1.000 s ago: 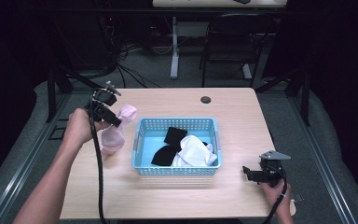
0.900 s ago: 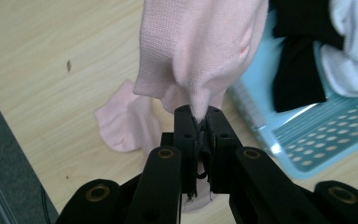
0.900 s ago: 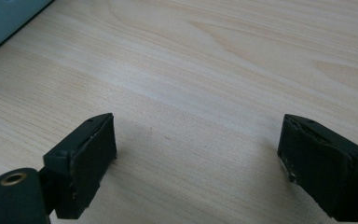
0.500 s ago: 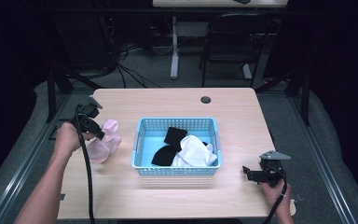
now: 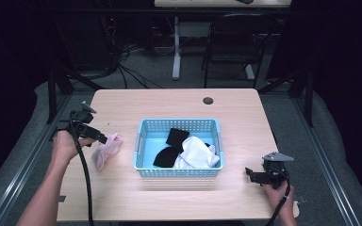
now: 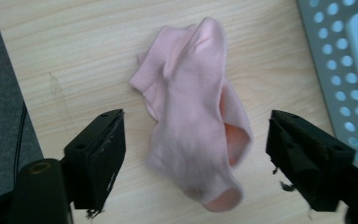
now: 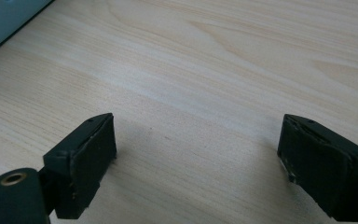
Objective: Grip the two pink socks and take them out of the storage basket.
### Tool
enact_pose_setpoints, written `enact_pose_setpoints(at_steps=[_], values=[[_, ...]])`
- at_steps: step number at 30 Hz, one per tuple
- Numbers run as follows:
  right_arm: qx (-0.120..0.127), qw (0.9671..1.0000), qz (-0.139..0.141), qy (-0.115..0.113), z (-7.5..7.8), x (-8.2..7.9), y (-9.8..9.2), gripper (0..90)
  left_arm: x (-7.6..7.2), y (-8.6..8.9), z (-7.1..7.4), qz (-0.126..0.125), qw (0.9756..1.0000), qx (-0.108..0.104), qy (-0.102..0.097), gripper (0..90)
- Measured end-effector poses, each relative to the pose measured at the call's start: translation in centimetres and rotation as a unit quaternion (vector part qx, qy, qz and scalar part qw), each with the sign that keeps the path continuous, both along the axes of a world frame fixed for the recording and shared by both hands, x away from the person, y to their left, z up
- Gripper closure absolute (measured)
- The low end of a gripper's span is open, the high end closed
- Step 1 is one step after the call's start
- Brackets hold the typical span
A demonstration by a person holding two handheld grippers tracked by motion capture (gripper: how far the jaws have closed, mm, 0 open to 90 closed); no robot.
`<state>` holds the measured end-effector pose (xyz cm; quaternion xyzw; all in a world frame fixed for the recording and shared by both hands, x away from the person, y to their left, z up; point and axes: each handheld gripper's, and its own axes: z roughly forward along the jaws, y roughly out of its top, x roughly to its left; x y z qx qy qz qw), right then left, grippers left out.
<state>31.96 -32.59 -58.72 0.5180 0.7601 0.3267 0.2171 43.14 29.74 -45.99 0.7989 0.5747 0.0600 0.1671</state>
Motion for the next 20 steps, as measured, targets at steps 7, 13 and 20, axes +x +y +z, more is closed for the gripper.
enact_pose_setpoints(at_steps=[7,13,20], values=[[0.000,1.0000,0.000,0.000,0.0,0.0,0.0,10.8,-3.4,0.7,1.0,-0.008,0.9996,0.003,-0.028,9.2],[0.000,1.0000,0.001,0.000,0.0,0.0,0.0,10.8,-5.6,1.9,0.4,0.000,0.9993,-0.002,-0.038,7.0],[0.000,1.0000,0.000,0.000,0.0,0.0,0.0,10.9,-7.5,2.9,-1.3,0.015,0.9987,-0.015,-0.047,1.8]])
